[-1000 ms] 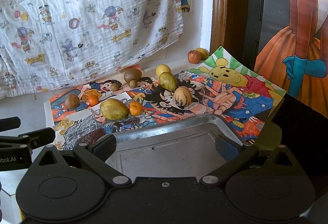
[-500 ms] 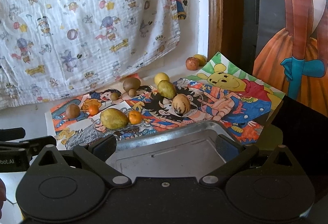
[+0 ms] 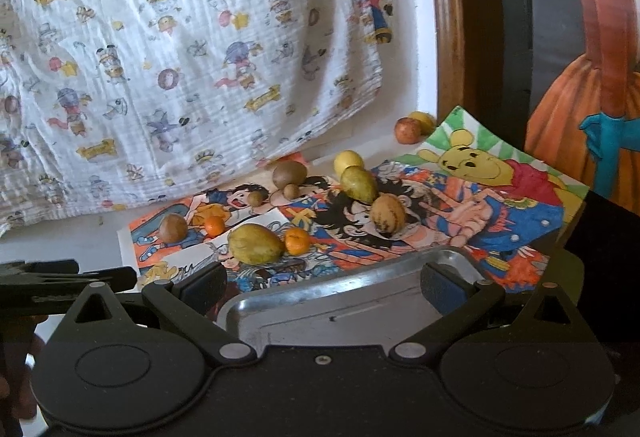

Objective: Organize fruits
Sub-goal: 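Reach the left tool to the brown round fruit and close on it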

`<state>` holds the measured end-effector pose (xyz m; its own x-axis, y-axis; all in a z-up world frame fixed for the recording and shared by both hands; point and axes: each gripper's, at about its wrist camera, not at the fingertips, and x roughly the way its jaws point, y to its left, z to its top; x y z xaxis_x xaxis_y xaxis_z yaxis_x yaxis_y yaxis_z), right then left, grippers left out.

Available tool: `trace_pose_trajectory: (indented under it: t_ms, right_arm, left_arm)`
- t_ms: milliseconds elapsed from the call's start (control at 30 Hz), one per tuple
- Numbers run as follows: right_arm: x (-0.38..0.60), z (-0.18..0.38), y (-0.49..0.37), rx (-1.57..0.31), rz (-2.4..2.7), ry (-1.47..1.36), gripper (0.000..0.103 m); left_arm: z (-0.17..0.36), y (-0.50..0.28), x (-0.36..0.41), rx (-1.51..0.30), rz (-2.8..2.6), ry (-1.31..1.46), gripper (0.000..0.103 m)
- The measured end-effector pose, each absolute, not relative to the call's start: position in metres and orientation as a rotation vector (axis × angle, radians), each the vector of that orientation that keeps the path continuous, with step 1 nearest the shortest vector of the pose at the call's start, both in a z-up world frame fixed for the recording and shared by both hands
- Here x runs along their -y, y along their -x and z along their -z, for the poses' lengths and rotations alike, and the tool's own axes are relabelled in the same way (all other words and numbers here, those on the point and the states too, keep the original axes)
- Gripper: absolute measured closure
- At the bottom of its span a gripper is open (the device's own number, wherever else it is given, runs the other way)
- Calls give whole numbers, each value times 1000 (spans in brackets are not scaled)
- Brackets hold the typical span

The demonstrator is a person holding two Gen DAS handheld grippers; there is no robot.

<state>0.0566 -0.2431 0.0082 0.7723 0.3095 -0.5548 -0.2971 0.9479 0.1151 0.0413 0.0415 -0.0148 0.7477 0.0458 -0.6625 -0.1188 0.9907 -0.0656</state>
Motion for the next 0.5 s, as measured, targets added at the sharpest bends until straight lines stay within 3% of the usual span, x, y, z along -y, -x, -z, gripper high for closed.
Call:
trace_pose_trajectory:
  t_ms: [500]
  right_arm:
    - [191, 18, -126, -711, -373, 54, 0]
  left_arm:
    - [58, -129, -117, -662, -214, 149, 0]
